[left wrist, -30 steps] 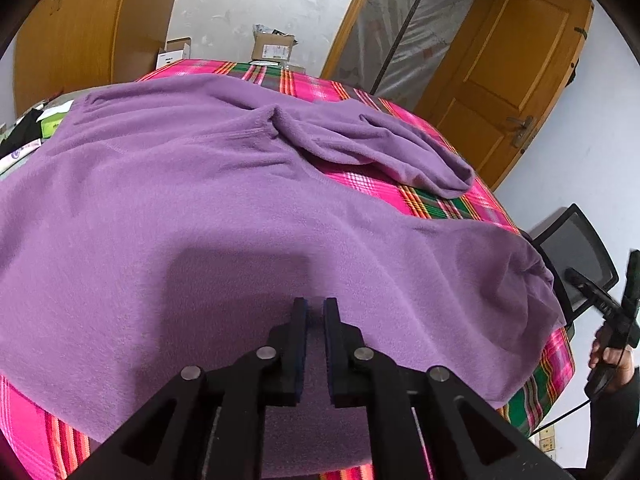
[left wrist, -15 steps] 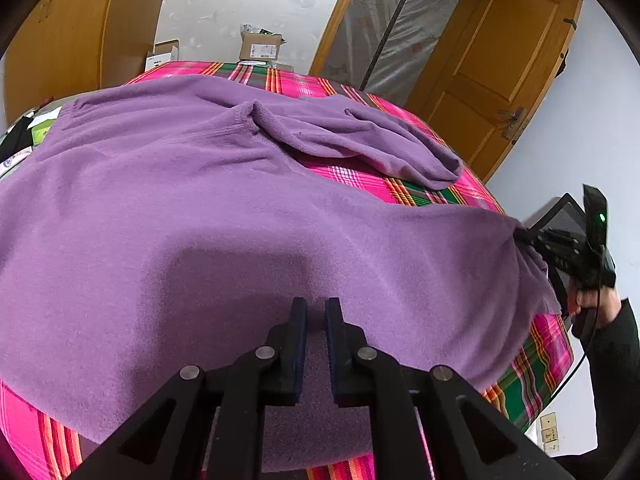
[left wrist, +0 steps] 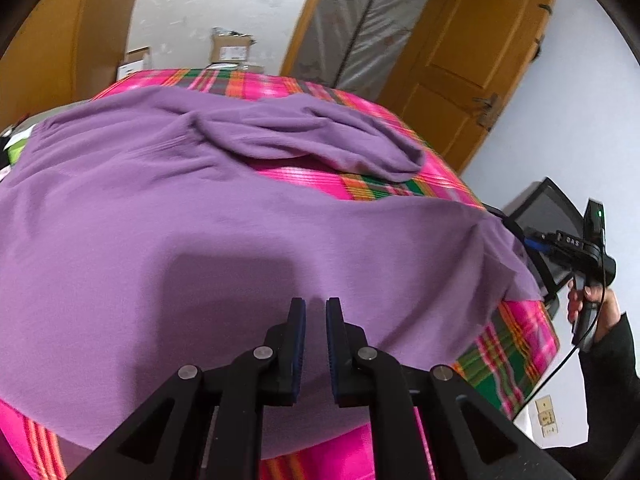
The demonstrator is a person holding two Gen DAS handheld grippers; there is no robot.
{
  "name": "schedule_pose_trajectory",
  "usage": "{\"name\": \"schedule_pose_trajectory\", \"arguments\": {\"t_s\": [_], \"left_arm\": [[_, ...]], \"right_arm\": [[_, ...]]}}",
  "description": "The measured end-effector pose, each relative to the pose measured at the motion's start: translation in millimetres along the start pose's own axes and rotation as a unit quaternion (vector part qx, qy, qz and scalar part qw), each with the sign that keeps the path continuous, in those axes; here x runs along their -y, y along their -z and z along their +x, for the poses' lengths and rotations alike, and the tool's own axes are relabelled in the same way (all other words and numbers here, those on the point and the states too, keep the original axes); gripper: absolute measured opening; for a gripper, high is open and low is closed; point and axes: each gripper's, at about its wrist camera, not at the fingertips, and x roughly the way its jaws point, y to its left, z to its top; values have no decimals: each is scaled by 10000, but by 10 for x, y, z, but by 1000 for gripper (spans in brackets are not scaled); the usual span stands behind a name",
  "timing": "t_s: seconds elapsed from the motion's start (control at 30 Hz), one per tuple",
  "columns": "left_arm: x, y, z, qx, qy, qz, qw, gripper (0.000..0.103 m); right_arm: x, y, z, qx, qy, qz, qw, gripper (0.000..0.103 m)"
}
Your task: Fold clothes
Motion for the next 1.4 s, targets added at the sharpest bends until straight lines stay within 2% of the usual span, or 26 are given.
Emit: {"name": "schedule_pose_trajectory", "arguments": {"t_s": [0.17,0.4,0.53,0.7,0.9,0.93,0.97,1.0,1.03,1.1,1.13,1.27,1.4], "left_arm": [[374,-21,58,-56,484,489,9976,10],[1028,34,282,-286,1001,1361,9852,18],[1340,96,472,-447,1005,1751,9784,23],[1594,139,675,-522,831,2190,9708,26],[1738,112,803,-467,539,2488,9659,26],[1752,113,827,-478,489,2522,9653,26],[1765,116,852,-501,438,2548,9647,26],[1778,117,871,-519,394,2568,9643,26],[1790,116,881,-530,379,2579,9640,26],[1813,107,881,-536,412,2585,9636,15],[1821,102,879,-532,422,2582,9637,3],[1851,88,776,-399,576,2578,9637,2],[1910,85,559,-302,961,2617,9599,2]], "right_arm": [[477,429,-381,42,-316,1286,9912,37],[783,823,-410,-293,-832,2321,9687,41],[954,1045,-420,-486,-1124,2888,9495,43],[1056,1116,-321,-513,-1523,3326,9293,47],[1196,1114,-216,-171,-1875,3769,9069,47],[1208,1109,-209,-116,-1889,3796,9056,46],[1210,1099,-204,-61,-1906,3795,9053,41],[1209,1085,-203,-13,-1902,3785,9058,29],[1208,1069,-203,32,-1893,3775,9065,25],[1194,1035,-224,127,-1910,3713,9086,12],[1181,1010,-249,182,-1866,3652,9118,11],[1142,912,-432,463,-1752,3401,9228,4],[1149,775,-707,808,-1680,3140,9309,3]]}}
